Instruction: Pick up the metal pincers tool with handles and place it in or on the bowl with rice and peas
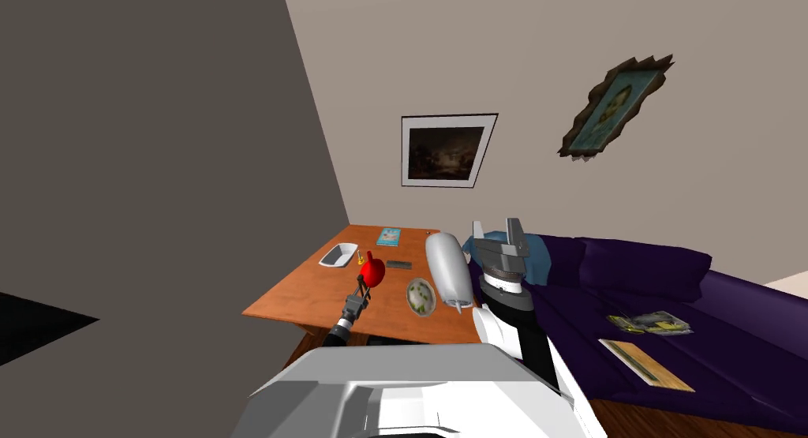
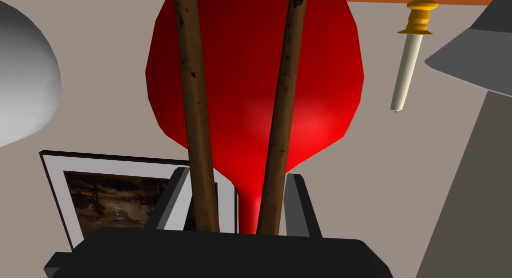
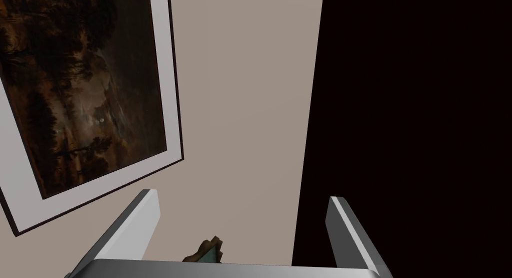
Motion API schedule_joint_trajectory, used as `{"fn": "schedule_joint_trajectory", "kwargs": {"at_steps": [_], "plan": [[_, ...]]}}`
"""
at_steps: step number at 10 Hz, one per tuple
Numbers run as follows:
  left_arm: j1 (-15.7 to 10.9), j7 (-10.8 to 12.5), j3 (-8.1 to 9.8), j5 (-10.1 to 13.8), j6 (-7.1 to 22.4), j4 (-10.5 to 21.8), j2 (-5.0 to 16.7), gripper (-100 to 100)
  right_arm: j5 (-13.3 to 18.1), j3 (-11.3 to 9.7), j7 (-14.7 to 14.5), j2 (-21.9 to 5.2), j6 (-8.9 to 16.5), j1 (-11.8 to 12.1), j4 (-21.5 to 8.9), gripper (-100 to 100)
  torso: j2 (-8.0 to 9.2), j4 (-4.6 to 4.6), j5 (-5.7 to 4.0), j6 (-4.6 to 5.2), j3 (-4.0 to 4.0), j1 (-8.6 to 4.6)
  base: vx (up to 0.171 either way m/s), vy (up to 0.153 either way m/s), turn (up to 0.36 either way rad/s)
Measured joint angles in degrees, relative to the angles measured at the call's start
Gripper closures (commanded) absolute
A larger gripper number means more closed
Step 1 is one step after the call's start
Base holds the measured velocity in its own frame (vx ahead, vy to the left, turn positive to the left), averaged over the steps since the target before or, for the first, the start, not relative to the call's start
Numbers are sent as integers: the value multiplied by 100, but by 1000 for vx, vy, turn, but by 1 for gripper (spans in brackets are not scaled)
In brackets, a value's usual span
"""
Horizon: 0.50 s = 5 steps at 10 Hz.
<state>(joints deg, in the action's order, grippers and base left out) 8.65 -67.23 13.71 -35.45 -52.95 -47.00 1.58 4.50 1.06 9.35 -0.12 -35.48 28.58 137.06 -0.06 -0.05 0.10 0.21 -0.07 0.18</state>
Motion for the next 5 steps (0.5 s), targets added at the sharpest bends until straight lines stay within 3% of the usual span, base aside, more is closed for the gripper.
{"fn": "schedule_joint_trajectory", "kwargs": {"at_steps": [5], "plan": [[-561,-430,58,695,35,699,165,100,0,1,0,0,0,1,0,0,7,-12,6,-11,-2,6,-111,20,-185]]}}
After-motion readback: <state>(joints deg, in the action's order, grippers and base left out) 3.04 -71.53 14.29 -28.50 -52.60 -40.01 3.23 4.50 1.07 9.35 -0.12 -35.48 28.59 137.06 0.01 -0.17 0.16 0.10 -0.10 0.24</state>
